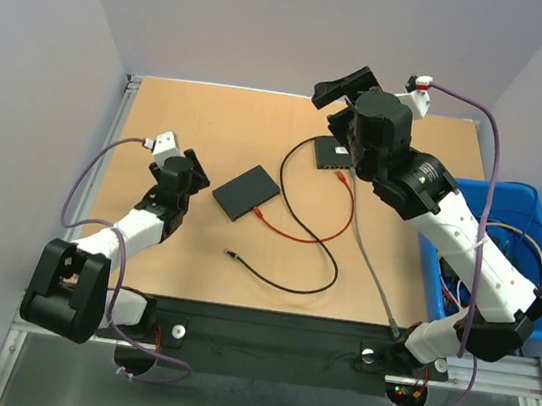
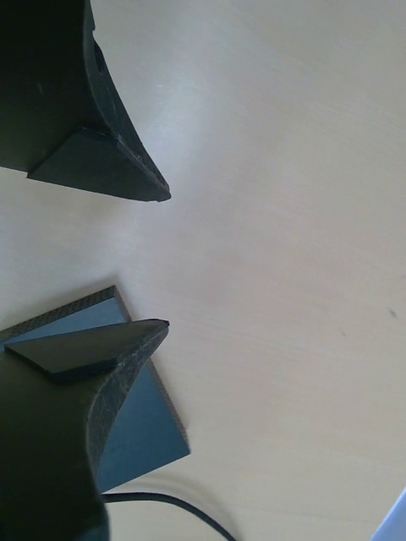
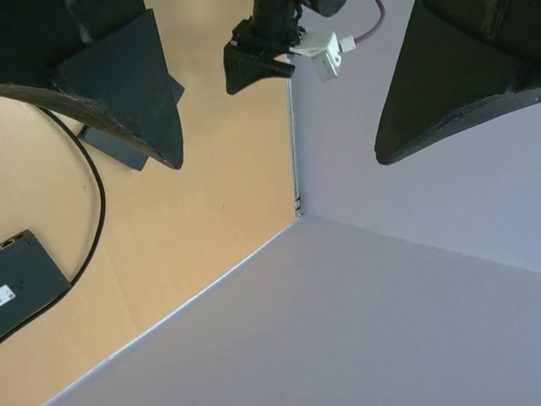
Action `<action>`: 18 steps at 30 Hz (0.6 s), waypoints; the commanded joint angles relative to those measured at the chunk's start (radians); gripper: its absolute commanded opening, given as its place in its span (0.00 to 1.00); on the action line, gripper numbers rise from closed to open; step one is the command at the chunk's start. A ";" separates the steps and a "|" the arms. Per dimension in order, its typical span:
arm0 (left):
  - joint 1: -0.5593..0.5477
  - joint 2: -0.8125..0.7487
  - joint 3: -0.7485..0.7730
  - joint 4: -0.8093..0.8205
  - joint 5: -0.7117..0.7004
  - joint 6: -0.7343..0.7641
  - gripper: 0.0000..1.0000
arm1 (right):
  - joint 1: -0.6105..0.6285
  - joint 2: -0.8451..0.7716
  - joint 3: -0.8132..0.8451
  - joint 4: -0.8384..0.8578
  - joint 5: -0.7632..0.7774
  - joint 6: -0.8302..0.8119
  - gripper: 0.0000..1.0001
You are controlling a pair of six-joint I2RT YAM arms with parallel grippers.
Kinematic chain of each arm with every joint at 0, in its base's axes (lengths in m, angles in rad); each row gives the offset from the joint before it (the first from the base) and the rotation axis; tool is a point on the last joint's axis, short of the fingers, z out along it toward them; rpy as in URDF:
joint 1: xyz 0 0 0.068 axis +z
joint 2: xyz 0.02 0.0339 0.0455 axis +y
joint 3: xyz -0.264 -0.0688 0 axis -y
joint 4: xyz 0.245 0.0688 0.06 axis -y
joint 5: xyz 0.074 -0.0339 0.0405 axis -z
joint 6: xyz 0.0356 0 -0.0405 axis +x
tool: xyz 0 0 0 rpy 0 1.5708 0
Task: Insert the plug into the switch port
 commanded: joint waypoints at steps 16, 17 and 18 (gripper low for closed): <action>-0.325 -0.098 -0.153 -0.230 0.143 -0.409 0.68 | 0.005 -0.143 -0.011 0.021 0.101 0.026 1.00; -0.329 -0.102 -0.161 -0.234 0.148 -0.415 0.68 | 0.005 -0.154 -0.015 0.024 0.106 0.034 1.00; -0.339 -0.109 -0.173 -0.239 0.151 -0.430 0.68 | 0.005 -0.158 -0.020 0.026 0.112 0.034 1.00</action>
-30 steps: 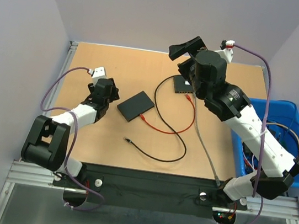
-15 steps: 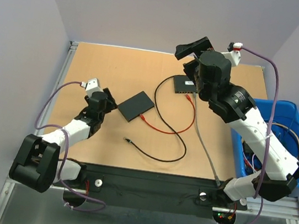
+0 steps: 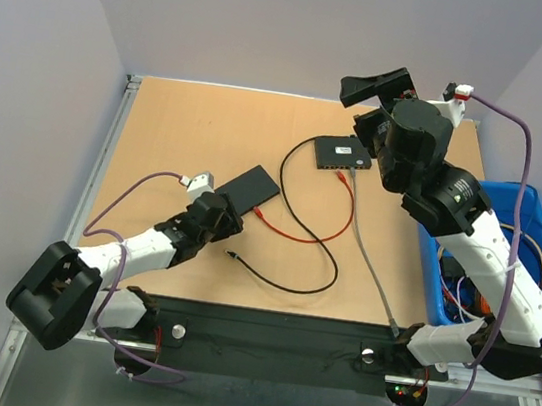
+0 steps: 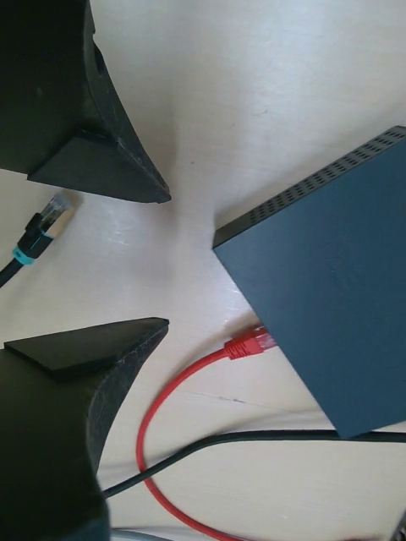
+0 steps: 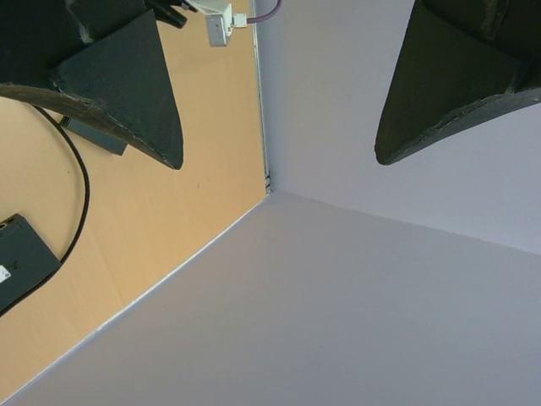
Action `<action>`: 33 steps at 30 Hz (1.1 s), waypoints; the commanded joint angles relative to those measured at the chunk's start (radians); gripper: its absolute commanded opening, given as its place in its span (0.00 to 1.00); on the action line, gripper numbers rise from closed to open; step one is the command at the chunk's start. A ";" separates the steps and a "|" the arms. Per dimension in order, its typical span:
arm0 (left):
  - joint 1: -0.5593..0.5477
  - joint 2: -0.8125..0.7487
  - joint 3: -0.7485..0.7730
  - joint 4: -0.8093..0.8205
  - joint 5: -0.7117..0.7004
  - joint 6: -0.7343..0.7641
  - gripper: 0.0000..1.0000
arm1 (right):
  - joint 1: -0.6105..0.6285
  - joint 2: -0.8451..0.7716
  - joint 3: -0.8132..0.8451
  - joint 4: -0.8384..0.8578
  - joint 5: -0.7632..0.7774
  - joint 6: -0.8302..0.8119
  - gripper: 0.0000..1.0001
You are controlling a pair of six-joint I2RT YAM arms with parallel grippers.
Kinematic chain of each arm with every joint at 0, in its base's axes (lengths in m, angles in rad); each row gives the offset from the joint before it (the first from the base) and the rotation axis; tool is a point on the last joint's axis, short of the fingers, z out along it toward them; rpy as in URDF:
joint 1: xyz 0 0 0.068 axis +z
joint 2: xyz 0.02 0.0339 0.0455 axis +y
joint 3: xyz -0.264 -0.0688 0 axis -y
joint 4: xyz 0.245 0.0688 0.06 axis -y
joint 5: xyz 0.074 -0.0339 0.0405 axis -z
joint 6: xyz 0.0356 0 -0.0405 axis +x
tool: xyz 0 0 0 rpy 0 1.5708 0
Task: Insert the plug into the switch port
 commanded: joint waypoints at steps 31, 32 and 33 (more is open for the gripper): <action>-0.107 0.019 -0.097 -0.063 0.033 -0.179 0.68 | 0.003 -0.065 -0.057 0.119 0.101 -0.027 1.00; -0.109 0.005 -0.101 -0.072 0.027 -0.179 0.68 | 0.004 -0.067 -0.059 0.121 0.108 -0.028 1.00; -0.109 -0.021 -0.107 -0.084 0.016 -0.179 0.68 | 0.004 -0.068 -0.057 0.122 0.118 -0.029 1.00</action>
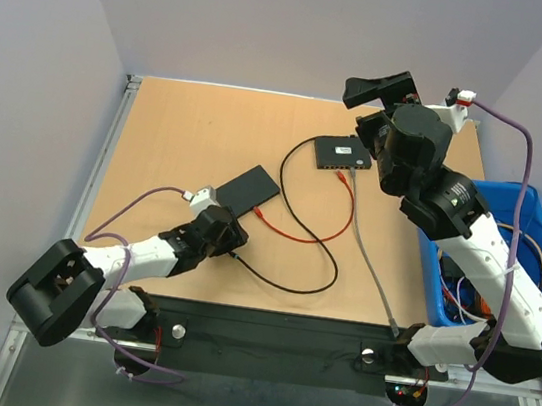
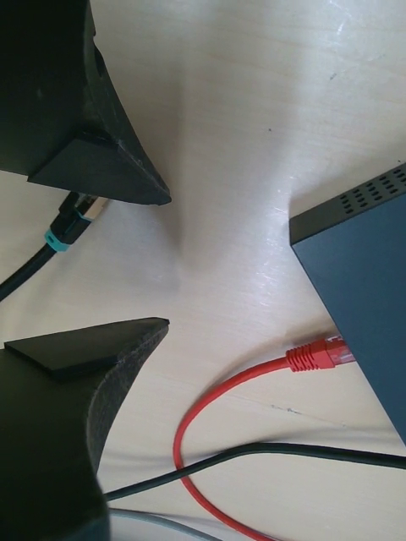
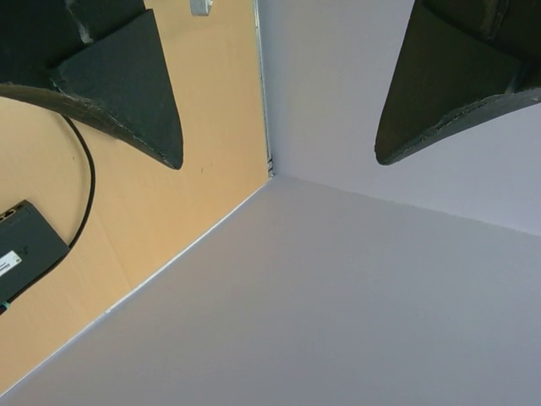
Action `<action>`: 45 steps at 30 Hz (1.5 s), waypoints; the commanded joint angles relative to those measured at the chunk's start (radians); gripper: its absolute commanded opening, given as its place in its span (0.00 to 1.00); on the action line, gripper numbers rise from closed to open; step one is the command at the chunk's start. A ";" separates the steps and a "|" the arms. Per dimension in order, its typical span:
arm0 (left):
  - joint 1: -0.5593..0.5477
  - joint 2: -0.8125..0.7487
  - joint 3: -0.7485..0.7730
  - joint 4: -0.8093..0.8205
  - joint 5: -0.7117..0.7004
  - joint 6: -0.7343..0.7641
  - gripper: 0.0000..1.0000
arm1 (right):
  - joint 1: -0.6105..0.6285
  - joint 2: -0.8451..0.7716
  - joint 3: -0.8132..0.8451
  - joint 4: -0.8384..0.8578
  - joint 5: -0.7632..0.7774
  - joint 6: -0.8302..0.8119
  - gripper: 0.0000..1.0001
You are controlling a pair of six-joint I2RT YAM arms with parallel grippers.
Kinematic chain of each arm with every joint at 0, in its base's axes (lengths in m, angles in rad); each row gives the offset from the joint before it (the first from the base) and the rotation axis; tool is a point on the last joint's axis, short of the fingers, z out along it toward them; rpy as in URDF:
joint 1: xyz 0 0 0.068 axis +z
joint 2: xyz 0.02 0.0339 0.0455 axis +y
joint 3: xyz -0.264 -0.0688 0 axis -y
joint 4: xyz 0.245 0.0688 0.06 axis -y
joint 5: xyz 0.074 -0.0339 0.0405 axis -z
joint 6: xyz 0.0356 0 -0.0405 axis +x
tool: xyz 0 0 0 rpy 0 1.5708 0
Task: Insert the plug into the switch port
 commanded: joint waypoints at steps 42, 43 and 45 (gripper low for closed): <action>-0.112 0.031 0.024 -0.155 0.016 -0.091 0.82 | 0.004 -0.074 -0.040 0.148 0.136 -0.076 1.00; -0.112 0.031 0.021 -0.153 0.013 -0.090 0.81 | 0.002 -0.072 -0.039 0.146 0.130 -0.072 1.00; -0.112 0.032 0.012 -0.146 0.006 -0.093 0.77 | 0.004 -0.087 -0.049 0.146 0.110 -0.072 1.00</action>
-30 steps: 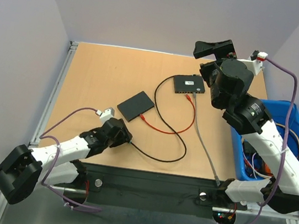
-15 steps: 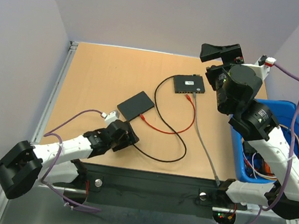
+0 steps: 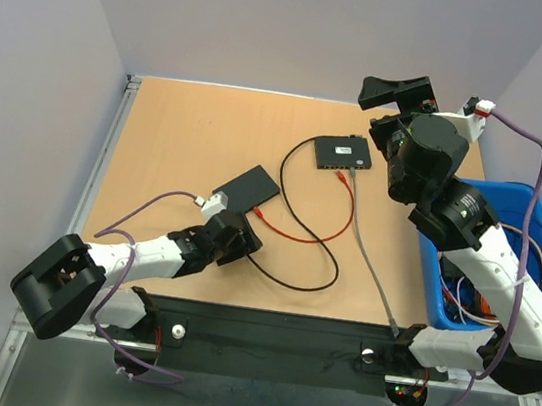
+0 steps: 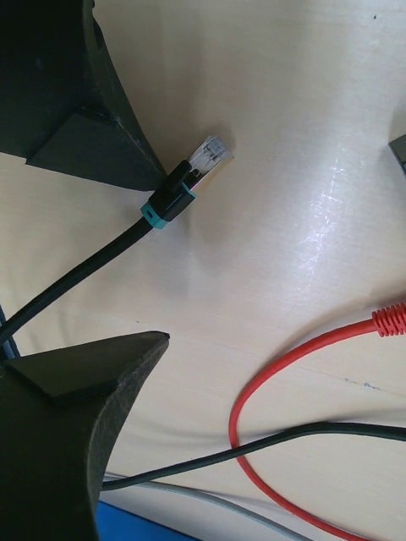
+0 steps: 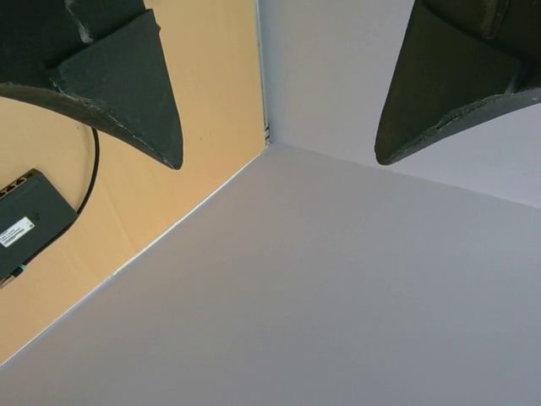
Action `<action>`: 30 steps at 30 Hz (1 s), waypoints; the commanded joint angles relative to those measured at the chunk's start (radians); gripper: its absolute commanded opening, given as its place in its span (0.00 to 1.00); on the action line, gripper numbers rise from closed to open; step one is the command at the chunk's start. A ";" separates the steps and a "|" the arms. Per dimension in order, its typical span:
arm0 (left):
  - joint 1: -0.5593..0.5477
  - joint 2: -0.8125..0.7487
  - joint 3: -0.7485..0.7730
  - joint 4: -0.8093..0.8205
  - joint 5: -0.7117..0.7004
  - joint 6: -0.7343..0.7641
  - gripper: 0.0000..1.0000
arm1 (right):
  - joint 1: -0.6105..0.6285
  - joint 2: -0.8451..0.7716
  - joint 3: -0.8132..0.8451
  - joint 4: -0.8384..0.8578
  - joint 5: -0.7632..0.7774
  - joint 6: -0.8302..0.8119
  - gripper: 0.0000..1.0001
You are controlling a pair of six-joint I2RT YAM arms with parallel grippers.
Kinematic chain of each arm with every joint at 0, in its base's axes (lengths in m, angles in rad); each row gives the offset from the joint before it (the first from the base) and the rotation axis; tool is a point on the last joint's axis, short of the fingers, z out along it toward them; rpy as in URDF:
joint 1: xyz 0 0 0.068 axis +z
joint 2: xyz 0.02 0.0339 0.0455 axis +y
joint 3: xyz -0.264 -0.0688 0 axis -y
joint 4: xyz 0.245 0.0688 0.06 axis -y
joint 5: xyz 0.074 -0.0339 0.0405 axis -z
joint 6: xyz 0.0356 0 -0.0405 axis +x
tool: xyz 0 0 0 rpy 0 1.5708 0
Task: Insert the plug into the switch port
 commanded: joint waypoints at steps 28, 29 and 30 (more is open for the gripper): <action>-0.002 0.036 -0.014 -0.021 -0.034 0.039 0.27 | 0.004 -0.144 -0.055 0.135 0.121 -0.140 1.00; -0.002 0.030 -0.008 -0.026 -0.037 0.043 0.26 | 0.002 -0.148 -0.066 0.138 0.129 -0.160 1.00; -0.002 0.025 -0.001 -0.039 -0.049 0.054 0.24 | 0.004 -0.156 -0.089 0.139 0.123 -0.203 1.00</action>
